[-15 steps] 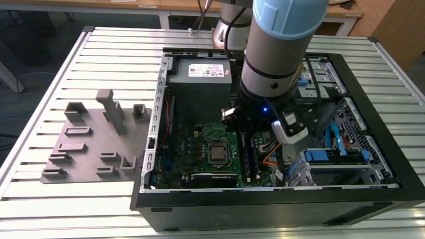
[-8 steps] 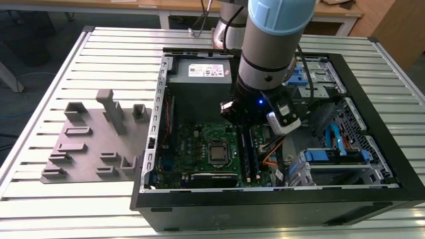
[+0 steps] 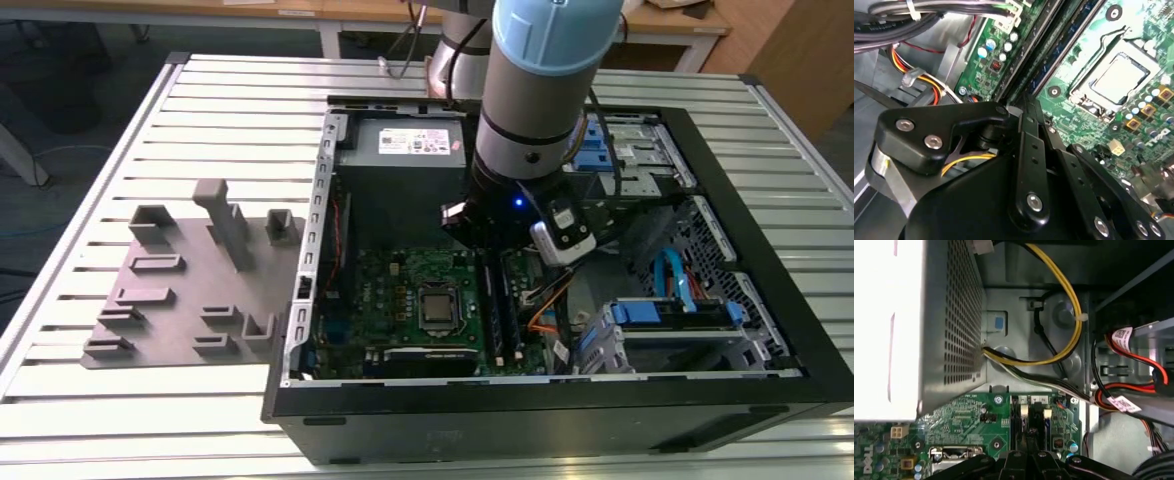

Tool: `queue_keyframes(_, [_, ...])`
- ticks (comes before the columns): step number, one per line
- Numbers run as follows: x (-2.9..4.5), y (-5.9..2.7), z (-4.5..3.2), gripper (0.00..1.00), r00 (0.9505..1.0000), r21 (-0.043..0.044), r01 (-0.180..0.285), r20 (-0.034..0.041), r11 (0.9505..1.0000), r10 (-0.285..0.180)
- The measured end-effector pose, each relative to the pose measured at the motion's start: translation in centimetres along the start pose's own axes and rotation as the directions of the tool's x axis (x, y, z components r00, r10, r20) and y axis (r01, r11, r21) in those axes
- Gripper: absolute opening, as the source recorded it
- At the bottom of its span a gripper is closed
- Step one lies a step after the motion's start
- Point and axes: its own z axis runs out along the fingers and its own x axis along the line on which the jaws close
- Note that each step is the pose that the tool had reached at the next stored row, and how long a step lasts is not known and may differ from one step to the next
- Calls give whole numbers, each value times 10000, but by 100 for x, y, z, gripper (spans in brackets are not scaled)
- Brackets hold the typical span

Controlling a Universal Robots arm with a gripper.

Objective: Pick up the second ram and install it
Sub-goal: 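Press down the second ram until it locks into place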

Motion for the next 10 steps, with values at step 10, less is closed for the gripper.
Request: queue_keyframes(10, [-3,-17,-80,7,10000,64,2,6,10000,-2])
